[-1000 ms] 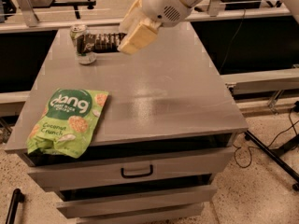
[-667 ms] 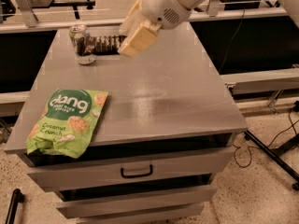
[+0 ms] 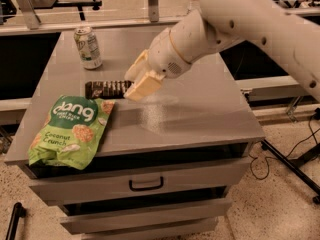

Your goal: Move rxbar chocolate near green rice chip bag

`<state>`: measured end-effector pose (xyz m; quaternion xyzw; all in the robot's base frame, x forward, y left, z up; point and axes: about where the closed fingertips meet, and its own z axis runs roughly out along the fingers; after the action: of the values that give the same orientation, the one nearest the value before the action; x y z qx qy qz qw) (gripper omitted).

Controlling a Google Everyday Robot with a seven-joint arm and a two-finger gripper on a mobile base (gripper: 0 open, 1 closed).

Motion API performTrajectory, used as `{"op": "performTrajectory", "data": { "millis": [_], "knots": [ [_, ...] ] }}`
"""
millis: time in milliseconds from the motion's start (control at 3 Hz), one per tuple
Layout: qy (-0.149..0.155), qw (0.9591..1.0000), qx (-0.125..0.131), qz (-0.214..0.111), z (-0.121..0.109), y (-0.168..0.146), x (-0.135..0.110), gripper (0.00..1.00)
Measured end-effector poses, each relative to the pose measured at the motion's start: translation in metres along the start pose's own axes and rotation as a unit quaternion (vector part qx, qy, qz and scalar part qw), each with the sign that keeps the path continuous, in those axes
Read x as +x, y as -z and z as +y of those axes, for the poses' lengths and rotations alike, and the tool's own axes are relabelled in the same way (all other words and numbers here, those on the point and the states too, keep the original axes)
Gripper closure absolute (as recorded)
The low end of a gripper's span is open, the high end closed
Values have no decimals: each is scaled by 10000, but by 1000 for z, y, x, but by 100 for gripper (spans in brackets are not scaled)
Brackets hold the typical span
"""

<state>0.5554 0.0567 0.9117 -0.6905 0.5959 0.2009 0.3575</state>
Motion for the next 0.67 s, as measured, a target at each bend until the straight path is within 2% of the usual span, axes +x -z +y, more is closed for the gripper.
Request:
{"op": "performTrajectory", "data": {
  "millis": [333,667],
  "knots": [
    [-154,9998,-108,32,12,-19,22,100],
    [-269,9995,-95,95,20,-27,38,100]
  ]
}}
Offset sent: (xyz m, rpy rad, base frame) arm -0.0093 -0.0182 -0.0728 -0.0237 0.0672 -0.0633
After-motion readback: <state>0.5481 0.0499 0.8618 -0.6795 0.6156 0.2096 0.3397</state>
